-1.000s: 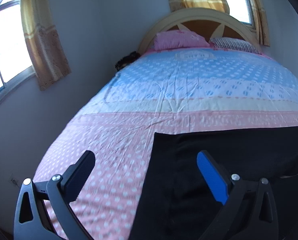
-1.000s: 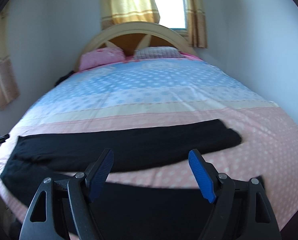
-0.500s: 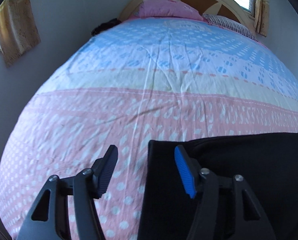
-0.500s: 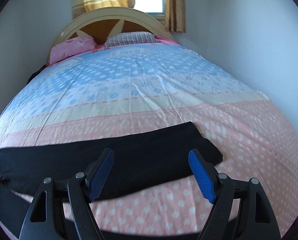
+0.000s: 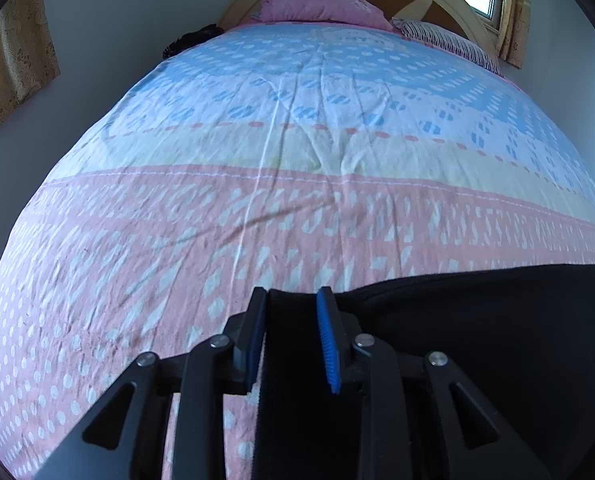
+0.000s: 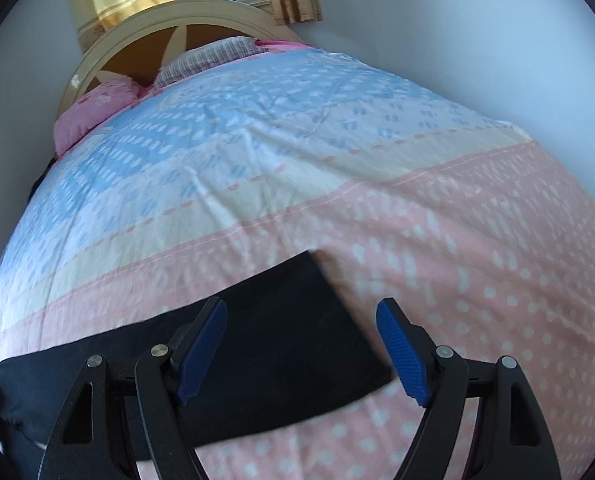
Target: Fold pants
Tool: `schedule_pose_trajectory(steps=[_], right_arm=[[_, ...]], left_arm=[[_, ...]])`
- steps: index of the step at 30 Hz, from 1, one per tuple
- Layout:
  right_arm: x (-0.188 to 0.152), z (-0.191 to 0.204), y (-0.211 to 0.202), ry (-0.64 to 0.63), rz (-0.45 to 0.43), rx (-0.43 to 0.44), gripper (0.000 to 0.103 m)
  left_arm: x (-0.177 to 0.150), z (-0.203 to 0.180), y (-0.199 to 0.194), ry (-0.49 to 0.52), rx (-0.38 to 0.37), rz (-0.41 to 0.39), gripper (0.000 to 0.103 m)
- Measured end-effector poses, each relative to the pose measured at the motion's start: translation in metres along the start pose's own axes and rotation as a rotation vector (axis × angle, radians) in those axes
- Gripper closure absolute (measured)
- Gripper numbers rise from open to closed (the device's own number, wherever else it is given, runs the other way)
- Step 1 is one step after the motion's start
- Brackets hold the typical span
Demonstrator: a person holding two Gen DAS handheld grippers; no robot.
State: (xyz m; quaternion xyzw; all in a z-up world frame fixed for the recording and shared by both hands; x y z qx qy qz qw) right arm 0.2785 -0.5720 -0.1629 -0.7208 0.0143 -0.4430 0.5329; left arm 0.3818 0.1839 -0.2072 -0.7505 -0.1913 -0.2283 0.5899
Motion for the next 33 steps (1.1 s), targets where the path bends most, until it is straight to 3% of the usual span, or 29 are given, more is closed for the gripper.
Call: schedule_pose_trajectory(steps=[5,6,7,8,9,12,16,18,19,25,33], right_arm=[[0.013,-0.005,0.023,-0.019,0.038,0.012,0.025],[0.015,-0.006,0.028,-0.013,0.052,0.03,0.025],[0.017,-0.005,0.034,-0.005,0.075,0.059,0.025],[0.018,-0.003,0.04,-0.001,0.096,0.084,0.025],[0.019,0.0,0.046,0.0,0.116,0.102,0.025],[0.02,0.012,0.066,-0.017,0.175,0.142,0.025],[0.02,0.025,0.074,-0.06,0.169,0.138,0.025],[0.017,0.032,0.074,-0.086,0.176,0.155,0.056],[0.016,0.033,0.072,-0.098,0.175,0.154,0.087],[0.011,0.023,0.033,-0.107,0.073,0.179,0.092],[0.002,-0.008,-0.041,-0.06,-0.078,0.226,0.093]], left_arm=[[0.007,0.007,0.003,0.007,0.057,0.014,0.043],[0.009,0.008,0.004,0.003,0.049,0.012,0.043],[0.009,0.008,0.004,0.006,0.031,0.014,0.051],[0.009,0.006,0.005,0.018,0.003,0.016,0.068],[0.008,0.002,0.005,0.028,-0.012,0.02,0.074],[0.008,-0.008,0.007,0.092,0.035,0.029,0.081],[0.009,-0.008,0.008,0.098,0.037,0.046,0.083],[0.012,-0.002,0.011,0.053,0.012,0.052,0.083],[0.012,0.0,0.011,0.042,-0.005,0.047,0.083],[0.015,-0.006,0.011,0.071,-0.025,0.036,0.091],[0.019,-0.004,-0.035,0.028,-0.095,-0.115,0.092]])
Point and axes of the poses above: each gripper's, at about its wrist camera, not at the fingertips, and y roughly the way its jaws point, z to its left, x to its top, the point moved 4 cm from there along y, roughly the way its jaws point, and after that the axes turned 13 degrees about -x, right-handed, at the moved point
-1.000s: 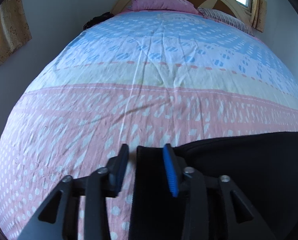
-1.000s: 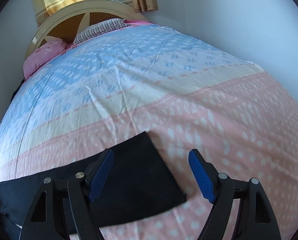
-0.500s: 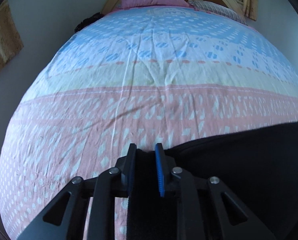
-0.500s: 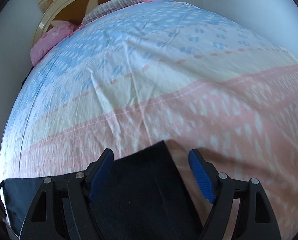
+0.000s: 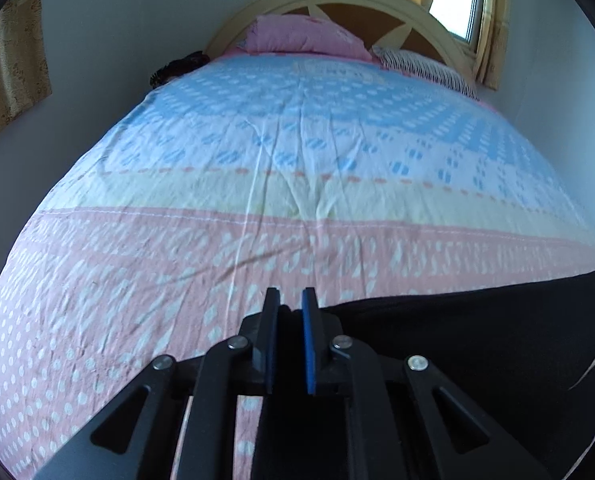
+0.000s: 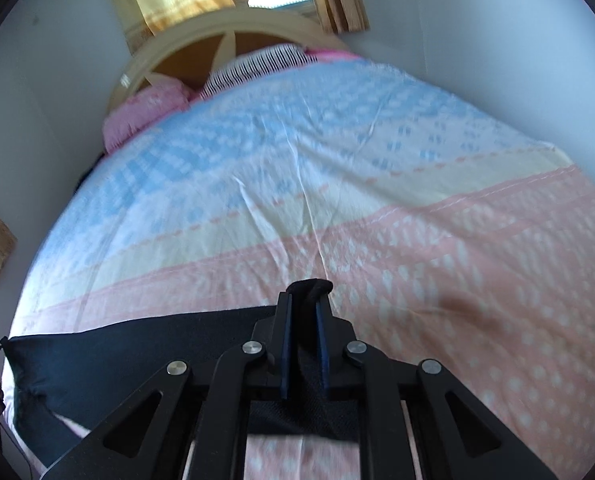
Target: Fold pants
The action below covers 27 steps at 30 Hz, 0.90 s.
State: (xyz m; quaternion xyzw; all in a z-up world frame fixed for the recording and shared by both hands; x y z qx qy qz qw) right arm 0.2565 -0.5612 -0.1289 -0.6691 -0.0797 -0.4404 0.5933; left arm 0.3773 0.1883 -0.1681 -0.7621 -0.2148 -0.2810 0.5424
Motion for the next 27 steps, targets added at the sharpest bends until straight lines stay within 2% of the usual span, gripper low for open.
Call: schedule_pose_trajectory(steps=[5,10,14,20,27], right_arm=[[-0.013,-0.008,-0.039,0.009,-0.055,0.016,0.093],[-0.035,-0.02,-0.068,0.017,-0.072,0.025,0.093],[-0.057,-0.027,-0.086,0.01,-0.065,0.018,0.093],[-0.086,-0.045,-0.112,0.024,-0.062,0.013,0.094],[-0.122,-0.062,-0.111,0.016,0.008,-0.018,0.094]], left_arm=[[-0.004,-0.002,-0.03,-0.018,-0.078,-0.058,0.092],[-0.015,-0.01,-0.056,-0.021,-0.115,-0.103,0.092],[-0.028,-0.011,-0.081,-0.018,-0.159,-0.147,0.092],[-0.057,-0.011,-0.103,-0.023,-0.199,-0.167,0.092],[-0.097,-0.004,-0.118,-0.054,-0.23,-0.191,0.092]])
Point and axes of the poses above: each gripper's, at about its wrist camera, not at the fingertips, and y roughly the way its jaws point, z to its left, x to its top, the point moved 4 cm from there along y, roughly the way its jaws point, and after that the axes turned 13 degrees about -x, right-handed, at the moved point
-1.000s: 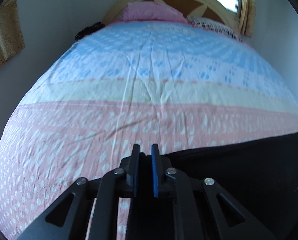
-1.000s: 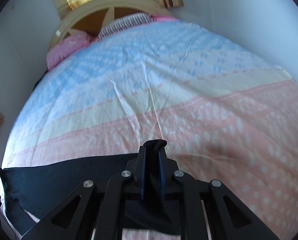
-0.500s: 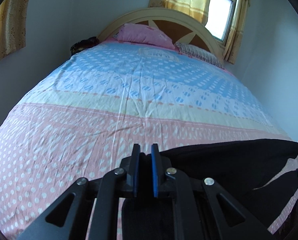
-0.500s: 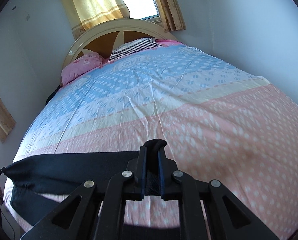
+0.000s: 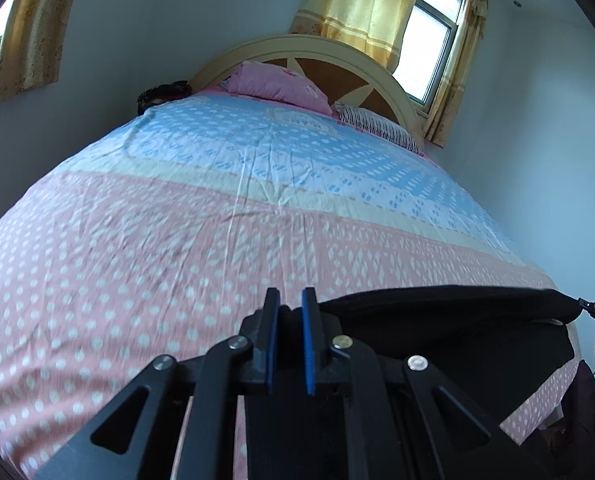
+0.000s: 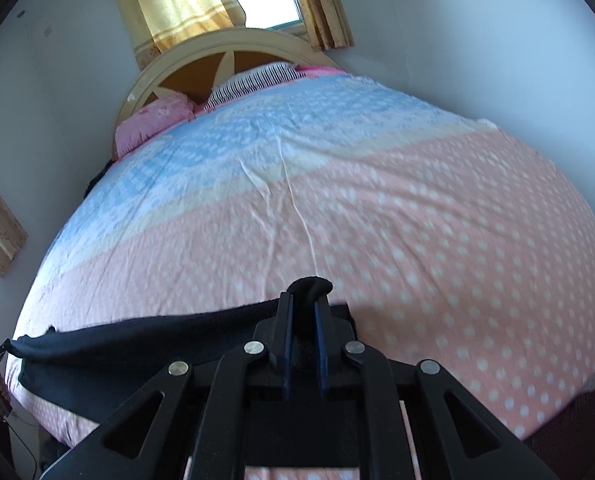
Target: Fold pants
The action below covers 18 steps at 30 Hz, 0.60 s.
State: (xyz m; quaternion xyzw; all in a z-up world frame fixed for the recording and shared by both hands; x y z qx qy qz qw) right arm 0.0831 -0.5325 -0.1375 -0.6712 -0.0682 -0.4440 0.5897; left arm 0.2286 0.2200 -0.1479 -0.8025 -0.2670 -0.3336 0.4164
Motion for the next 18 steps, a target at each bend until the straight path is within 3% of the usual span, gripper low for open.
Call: schedule_pose_trajectory(steps=[7,9,12,15,18], right_arm=[[-0.028,-0.004,0.011,-0.052,0.089,-0.07,0.089],[-0.026,-0.006,0.002,-0.05,0.064,-0.103,0.076],[-0.013,0.003,-0.033,-0.074,-0.04,-0.159,0.074],[-0.006,0.033,-0.059,-0.128,-0.097,-0.096,0.072],[-0.012,0.088,-0.07,-0.265,-0.099,0.01,0.07]], left_arm=[[-0.041,0.011,0.001,-0.023,0.001,0.049,0.092],[-0.051,0.014,0.004,-0.026,0.006,0.06,0.092],[-0.056,0.017,0.003,-0.034,-0.004,0.049,0.092],[-0.055,0.013,0.0,-0.014,-0.007,0.043,0.092],[-0.055,0.01,-0.003,0.01,-0.003,0.039,0.092]])
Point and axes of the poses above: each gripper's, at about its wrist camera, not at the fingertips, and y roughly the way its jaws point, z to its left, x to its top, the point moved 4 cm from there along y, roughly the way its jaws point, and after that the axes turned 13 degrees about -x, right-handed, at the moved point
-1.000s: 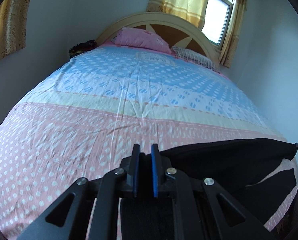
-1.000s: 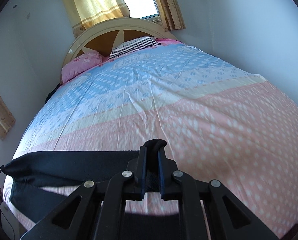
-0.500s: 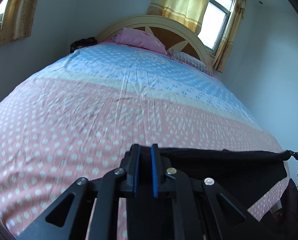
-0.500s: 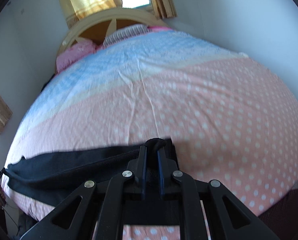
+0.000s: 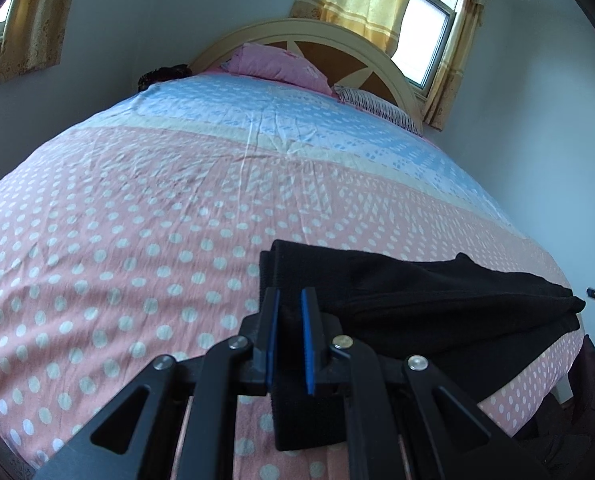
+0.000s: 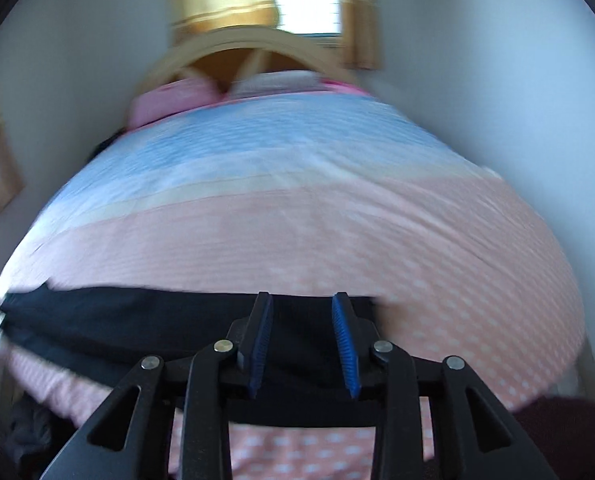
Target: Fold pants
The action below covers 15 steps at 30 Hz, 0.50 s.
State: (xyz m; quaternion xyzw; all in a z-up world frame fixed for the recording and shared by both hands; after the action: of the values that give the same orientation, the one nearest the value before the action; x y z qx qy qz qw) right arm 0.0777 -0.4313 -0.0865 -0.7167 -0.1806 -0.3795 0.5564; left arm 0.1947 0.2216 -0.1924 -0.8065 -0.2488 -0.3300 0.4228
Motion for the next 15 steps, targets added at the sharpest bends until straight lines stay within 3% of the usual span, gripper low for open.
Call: schedule_pose_trajectory(steps=[5,11,15], right_arm=[[-0.012,0.106,0.004,-0.262,0.017,0.139,0.07],[-0.034,0.185,0.026,-0.364,0.08,0.248,0.07],[-0.037,0.213,0.036,-0.378,0.108,0.298,0.07]], left_arm=[[-0.004,-0.003,-0.009,0.012,-0.021,-0.012,0.091],[-0.013,-0.005,-0.028,0.043,-0.02,-0.013,0.087],[-0.015,0.005,-0.041,0.048,0.029,-0.022,0.087]])
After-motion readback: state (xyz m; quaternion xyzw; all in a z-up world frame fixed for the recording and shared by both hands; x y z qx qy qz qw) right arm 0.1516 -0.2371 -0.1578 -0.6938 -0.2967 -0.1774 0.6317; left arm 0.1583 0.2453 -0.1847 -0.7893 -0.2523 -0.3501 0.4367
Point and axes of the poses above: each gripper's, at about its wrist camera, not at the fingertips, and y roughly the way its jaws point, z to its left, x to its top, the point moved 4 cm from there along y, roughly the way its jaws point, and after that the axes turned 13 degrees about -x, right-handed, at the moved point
